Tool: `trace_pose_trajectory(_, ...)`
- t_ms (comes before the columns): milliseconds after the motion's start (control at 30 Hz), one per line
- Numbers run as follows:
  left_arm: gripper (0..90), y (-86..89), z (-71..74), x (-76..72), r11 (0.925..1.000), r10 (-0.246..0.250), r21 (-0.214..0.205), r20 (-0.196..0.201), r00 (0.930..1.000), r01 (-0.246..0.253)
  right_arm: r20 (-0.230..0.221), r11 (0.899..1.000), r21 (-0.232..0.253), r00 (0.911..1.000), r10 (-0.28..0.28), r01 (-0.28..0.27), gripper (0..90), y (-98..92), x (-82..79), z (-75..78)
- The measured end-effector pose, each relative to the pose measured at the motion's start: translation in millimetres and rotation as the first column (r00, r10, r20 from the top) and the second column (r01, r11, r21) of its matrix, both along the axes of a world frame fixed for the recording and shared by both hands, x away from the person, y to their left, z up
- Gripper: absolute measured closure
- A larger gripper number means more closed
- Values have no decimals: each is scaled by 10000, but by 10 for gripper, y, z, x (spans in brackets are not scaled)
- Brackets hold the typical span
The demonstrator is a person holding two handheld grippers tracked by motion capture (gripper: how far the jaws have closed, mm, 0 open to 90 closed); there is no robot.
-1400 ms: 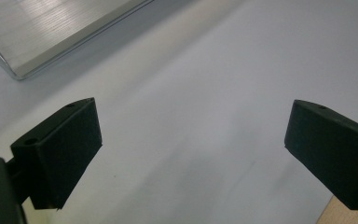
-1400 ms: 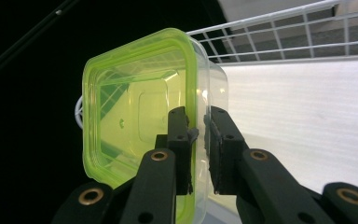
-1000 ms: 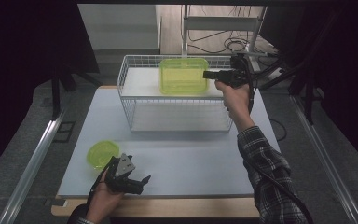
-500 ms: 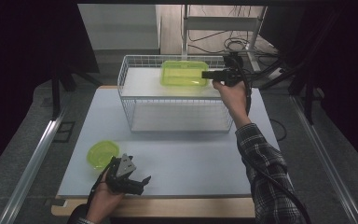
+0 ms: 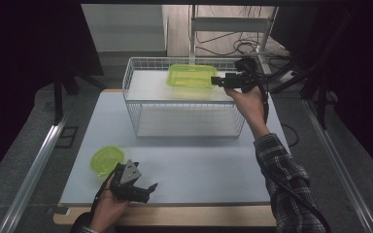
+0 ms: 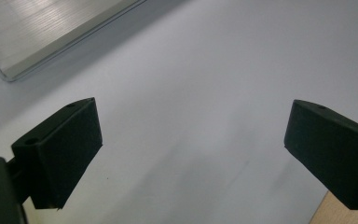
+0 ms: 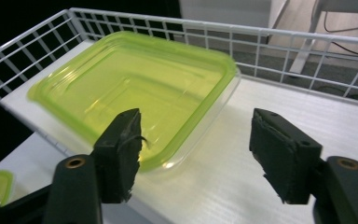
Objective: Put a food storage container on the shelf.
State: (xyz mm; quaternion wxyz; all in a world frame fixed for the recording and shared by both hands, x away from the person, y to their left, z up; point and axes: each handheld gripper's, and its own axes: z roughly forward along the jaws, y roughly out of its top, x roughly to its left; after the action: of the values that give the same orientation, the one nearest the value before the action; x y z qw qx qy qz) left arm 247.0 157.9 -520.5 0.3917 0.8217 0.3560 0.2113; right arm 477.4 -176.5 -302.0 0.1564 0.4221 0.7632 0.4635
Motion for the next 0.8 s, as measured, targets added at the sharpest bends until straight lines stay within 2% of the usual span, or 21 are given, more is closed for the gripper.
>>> trace_pose_trajectory(367,40,9,9,-1,9998,174,-94,-75,9998,-175,313,9933,-552,9942,1033,-1014,234,-57,-377,-87)
trace_pose_trajectory(633,45,9,20,-12,9999,120,6,230,9997,-120,206,9833,-996,9877,1548,-1520,192,-72,-602,-260)
trace_pose_trajectory(800,52,4,19,-10,9999,120,118,149,9998,-122,83,9795,-1020,9845,1753,-1736,175,-94,-720,-380)
